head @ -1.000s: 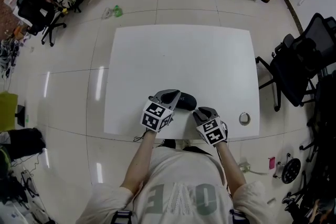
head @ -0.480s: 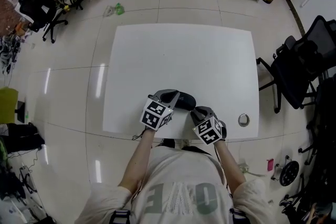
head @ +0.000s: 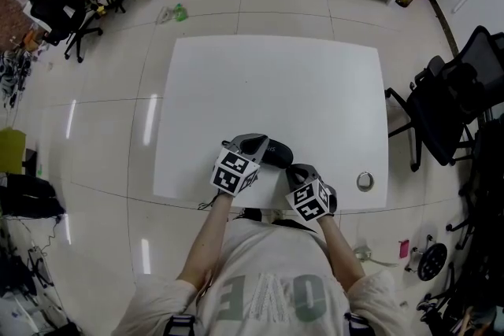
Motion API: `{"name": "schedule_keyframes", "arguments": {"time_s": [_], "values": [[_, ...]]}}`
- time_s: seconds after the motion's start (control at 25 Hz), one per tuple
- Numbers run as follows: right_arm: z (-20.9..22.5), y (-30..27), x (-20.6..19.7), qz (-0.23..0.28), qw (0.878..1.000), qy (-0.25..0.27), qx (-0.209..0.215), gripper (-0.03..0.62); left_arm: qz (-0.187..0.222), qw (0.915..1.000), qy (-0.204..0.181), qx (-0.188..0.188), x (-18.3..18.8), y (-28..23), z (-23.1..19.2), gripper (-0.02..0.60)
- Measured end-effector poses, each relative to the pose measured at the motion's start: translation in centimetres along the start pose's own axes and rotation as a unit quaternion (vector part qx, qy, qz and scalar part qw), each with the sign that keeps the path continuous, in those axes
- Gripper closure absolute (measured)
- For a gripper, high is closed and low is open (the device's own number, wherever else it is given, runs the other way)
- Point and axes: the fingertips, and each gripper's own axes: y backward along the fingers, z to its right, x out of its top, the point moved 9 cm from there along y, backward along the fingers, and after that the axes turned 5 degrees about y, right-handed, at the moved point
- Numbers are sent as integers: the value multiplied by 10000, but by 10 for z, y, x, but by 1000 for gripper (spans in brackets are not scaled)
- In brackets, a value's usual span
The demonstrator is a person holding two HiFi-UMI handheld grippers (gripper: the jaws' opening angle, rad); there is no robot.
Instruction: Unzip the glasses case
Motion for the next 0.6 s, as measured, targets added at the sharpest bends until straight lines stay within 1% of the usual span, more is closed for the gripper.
{"name": "schedule_keyframes", "arguments": {"time_s": [0.16,0.24,0.32,0.4,0.52,0.6], "values": [[-9,3,4,-8,9999,154,43,594,179,9998,23,-71,6,10,4,589],[-13,3,5,-24,9997,258,42,594,157,9996,142,-183,9,17,14,589],[-15,3,4,-48,9994,331,45,594,23,9989,326,-335,10,17,26,589],[-18,4,5,-35,9993,377,63,594,-114,9986,358,-374,9,12,36,589],[-27,5,6,-18,9989,448,122,594,-458,9986,168,-222,1,0,47,589],[-31,3,5,-38,9986,501,154,594,-684,9973,236,-79,-6,-6,49,589]]}}
